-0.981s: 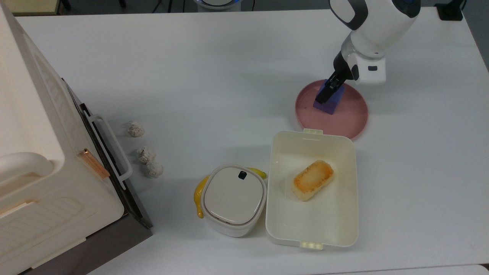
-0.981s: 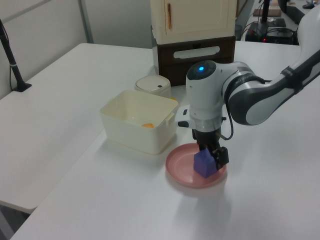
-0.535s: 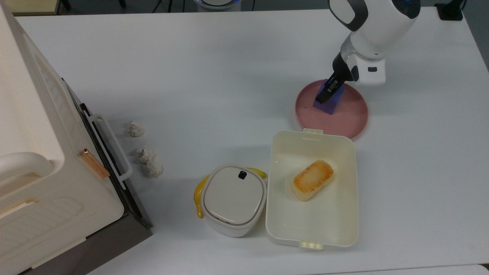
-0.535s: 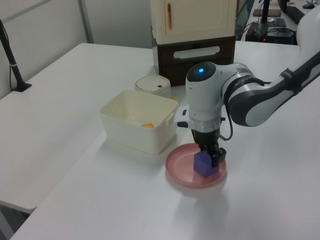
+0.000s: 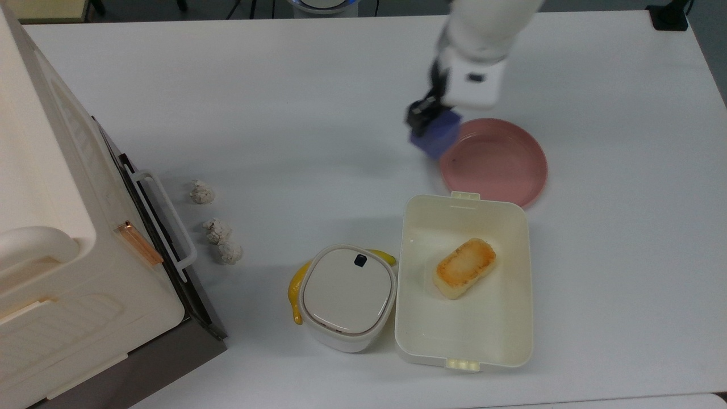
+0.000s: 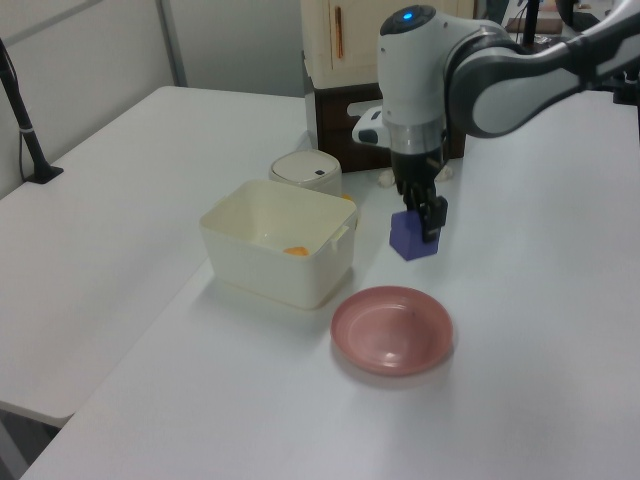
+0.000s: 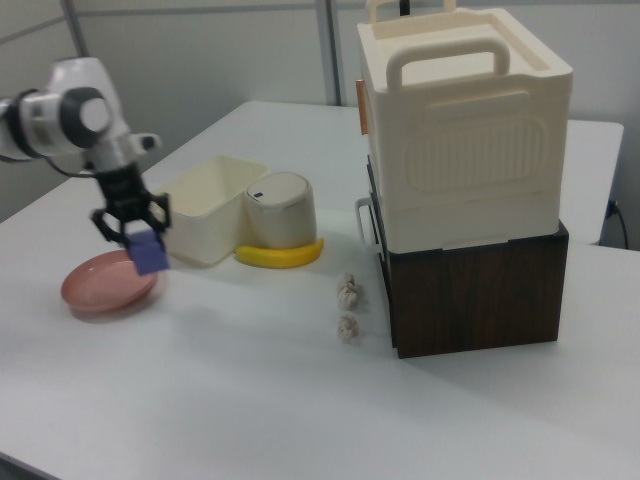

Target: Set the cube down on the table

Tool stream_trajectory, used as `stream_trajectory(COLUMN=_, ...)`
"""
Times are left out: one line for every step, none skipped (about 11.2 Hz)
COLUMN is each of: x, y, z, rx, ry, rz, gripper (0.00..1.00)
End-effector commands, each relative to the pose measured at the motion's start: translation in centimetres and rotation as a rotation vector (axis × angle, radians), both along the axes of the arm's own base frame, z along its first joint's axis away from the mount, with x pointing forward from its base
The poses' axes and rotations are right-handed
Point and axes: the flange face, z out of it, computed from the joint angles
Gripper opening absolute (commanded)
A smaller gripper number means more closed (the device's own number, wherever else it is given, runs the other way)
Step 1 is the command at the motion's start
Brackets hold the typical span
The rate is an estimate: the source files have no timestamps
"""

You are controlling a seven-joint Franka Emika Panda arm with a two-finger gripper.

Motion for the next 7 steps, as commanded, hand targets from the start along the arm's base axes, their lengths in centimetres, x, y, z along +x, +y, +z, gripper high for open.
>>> stream_trajectory(x=1.4, y=-10.0, z=-4.1, rx=-0.036, ry=0.080, rz=-0.138, gripper=0.49)
stream_trajectory(x=1.9, y=-12.3, z=-5.7, rx=-0.049, ry=0.100, rz=-0.185, gripper=0.60)
stream_trajectory(x=2.3, y=-14.6, z=-6.0, rx=-0.047, ry=0.098, rz=-0.228, gripper=0.82)
stream_trajectory(x=2.6, y=-15.8, z=-5.4, rx=-0.043, ry=0.085, rz=-0.278, gripper=1.00)
stream_trajectory(x=2.7, y=-15.9, z=-3.6, rx=-0.032, ry=0.050, rz=-0.332, gripper=1.00)
stream_trajectory(x=2.7, y=-16.6, z=-0.8, rx=-0.022, ry=0.002, rz=-0.426, gripper=1.00)
stream_trajectory(x=2.0, y=-17.2, z=2.3, rx=-0.012, ry=-0.042, rz=-0.542, gripper=1.00)
